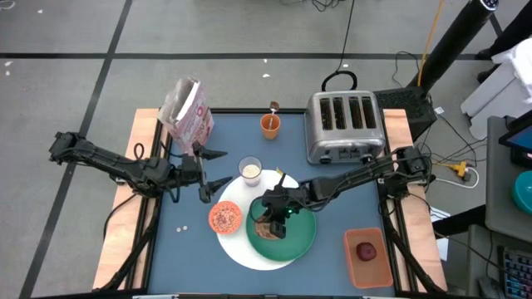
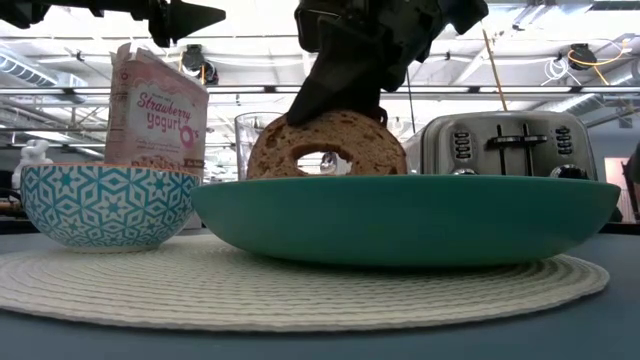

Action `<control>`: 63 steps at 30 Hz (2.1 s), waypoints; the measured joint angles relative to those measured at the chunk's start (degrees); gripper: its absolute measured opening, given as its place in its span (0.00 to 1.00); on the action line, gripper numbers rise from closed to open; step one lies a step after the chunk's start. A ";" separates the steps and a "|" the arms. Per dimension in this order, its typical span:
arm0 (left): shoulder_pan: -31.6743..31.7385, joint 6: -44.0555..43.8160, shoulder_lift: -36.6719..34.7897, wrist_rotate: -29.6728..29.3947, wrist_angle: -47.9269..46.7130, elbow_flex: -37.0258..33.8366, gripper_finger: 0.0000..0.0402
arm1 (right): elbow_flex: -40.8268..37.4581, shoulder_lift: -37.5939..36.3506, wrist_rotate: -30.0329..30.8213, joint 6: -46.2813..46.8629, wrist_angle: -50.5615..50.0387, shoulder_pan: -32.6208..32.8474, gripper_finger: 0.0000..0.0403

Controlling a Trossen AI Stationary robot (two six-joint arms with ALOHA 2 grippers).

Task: Arrange a breakfast setting
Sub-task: Put the toasted bagel from the toaster on the green plate, then put the red apple on the white placemat on the right of the cup of milk

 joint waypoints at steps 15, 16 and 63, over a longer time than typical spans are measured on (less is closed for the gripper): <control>0.00 0.02 0.00 0.00 0.00 0.00 0.98 | 0.00 -0.02 0.24 -6.51 -0.06 0.00 0.46; 0.00 0.02 0.01 0.00 0.00 0.00 0.98 | 0.00 -0.02 0.22 -6.52 -0.07 0.00 0.47; -0.02 0.13 0.01 0.00 -0.04 0.00 0.98 | 0.02 -34.11 -8.37 -28.92 -12.14 -2.02 0.63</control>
